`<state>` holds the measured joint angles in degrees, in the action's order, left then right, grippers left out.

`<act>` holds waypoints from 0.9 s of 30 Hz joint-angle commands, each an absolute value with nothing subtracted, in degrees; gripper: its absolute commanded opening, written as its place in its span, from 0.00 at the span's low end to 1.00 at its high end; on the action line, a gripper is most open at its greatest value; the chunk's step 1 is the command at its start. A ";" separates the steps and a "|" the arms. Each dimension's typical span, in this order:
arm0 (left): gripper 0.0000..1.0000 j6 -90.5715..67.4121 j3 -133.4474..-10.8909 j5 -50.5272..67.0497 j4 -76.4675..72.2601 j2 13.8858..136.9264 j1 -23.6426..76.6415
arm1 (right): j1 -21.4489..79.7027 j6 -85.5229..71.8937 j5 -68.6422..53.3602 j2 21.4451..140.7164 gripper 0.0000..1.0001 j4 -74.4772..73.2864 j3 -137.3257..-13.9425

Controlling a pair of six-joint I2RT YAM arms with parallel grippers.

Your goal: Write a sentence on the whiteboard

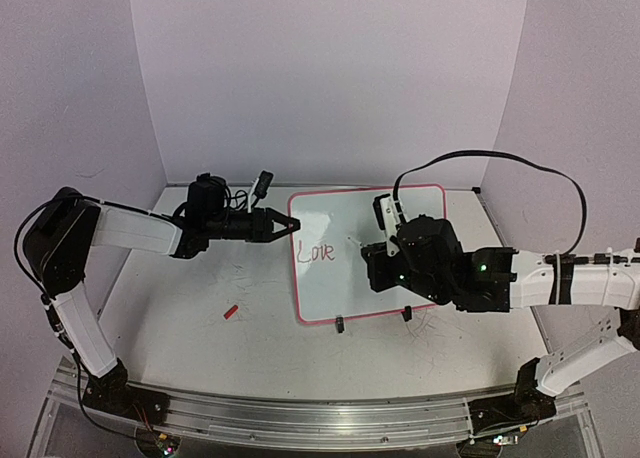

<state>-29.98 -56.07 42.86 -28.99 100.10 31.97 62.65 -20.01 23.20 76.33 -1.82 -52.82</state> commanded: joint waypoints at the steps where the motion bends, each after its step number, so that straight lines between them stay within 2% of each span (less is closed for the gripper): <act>1: 0.41 -29.55 -58.76 43.21 -29.62 100.76 31.55 | 62.54 -20.65 20.59 76.91 0.00 -0.86 -54.33; 8: 0.31 -28.70 -59.29 43.81 -29.62 101.18 31.58 | 62.60 -20.90 20.11 76.42 0.00 -0.44 -53.39; 20: 0.19 -27.03 -59.60 44.56 -29.62 101.28 31.56 | 62.56 -15.86 20.43 76.75 0.00 -0.44 -53.13; 27: 0.13 -26.00 -59.99 44.63 -29.61 101.17 31.55 | 60.61 -19.18 20.06 79.04 0.00 -0.44 -53.91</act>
<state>-27.77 -57.41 45.74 -29.05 100.57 31.93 62.35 -17.35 20.04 77.49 -1.31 -52.00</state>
